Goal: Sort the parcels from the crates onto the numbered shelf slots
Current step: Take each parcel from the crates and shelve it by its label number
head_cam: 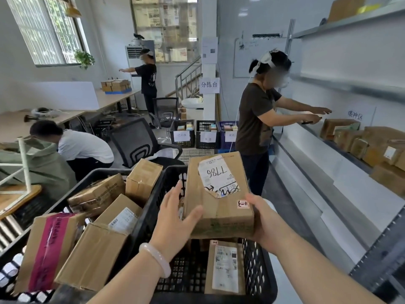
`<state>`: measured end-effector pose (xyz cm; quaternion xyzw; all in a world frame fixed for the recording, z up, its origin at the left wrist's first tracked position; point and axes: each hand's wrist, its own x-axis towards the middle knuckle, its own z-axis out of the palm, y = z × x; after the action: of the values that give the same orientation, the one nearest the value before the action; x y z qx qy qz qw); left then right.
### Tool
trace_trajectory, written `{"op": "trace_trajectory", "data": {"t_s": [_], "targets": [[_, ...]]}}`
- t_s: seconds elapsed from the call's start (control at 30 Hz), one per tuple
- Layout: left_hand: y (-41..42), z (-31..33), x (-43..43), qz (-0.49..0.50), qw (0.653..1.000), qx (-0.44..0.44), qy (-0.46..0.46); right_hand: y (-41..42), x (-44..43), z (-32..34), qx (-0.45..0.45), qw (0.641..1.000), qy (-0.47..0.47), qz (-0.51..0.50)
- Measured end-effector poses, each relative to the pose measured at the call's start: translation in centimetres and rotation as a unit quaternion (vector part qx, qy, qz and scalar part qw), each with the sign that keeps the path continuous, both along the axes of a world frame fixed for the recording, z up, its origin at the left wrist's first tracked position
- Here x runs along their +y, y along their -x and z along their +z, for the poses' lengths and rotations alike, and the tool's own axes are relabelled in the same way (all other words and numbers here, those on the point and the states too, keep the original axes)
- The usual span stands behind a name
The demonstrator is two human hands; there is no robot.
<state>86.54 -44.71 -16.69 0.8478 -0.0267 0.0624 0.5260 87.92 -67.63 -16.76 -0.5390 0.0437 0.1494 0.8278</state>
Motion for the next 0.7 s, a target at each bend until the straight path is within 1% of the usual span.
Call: {"op": "trace_trajectory", "data": {"t_s": [0.03, 0.07, 0.1, 0.13, 0.2, 0.27, 0.33, 0.37, 0.5, 0.57, 0.63, 0.7], "targets": [[-0.5, 0.3, -0.1, -0.018, 0.990, 0.088, 0.112, 0.0, 0.0, 0.0, 0.002, 1.000, -0.004, 0.000], [-0.9, 0.2, -0.1, -0.041, 0.961, 0.164, 0.219, 0.0, 0.0, 0.0, 0.004, 1.000, -0.007, 0.002], [-1.1, 0.1, -0.1, -0.064, 0.928, 0.217, 0.296, 0.0, 0.0, 0.0, 0.003, 1.000, -0.006, 0.004], [-1.3, -0.1, 0.0, -0.076, 0.906, 0.240, 0.339, -0.1, -0.1, 0.0, 0.000, 1.000, -0.003, 0.008], [-1.6, -0.5, 0.0, -0.068, 0.901, 0.231, 0.360, -0.3, -0.3, 0.0, 0.001, 1.000, 0.001, 0.024], [-1.9, -0.9, 0.0, -0.041, 0.912, 0.197, 0.357, -0.4, -0.4, -0.2, 0.000, 0.999, 0.021, 0.026], [-2.0, -1.0, -0.1, -0.021, 0.923, 0.160, 0.350, -0.7, -0.5, -0.6, -0.007, 0.999, 0.043, 0.000], [-2.1, -1.0, -0.3, -0.010, 0.923, 0.145, 0.357, -0.8, -0.5, -0.9, -0.005, 0.999, 0.050, -0.011], [-1.9, -1.1, -2.1, 0.026, 0.910, 0.106, 0.400, -0.7, 1.1, -1.5, 0.007, 0.998, 0.060, -0.001], [-1.9, -1.6, -3.3, 0.024, 0.911, 0.094, 0.400, -1.2, 2.2, -1.7, 0.005, 0.998, 0.058, -0.026], [-1.8, -2.2, -4.1, 0.014, 0.910, 0.099, 0.401, -1.6, 2.9, -1.7, 0.003, 0.995, 0.065, -0.074], [-1.8, -2.7, -4.2, 0.001, 0.910, 0.116, 0.397, -1.9, 2.9, -1.4, -0.007, 0.986, 0.112, -0.122]]}}
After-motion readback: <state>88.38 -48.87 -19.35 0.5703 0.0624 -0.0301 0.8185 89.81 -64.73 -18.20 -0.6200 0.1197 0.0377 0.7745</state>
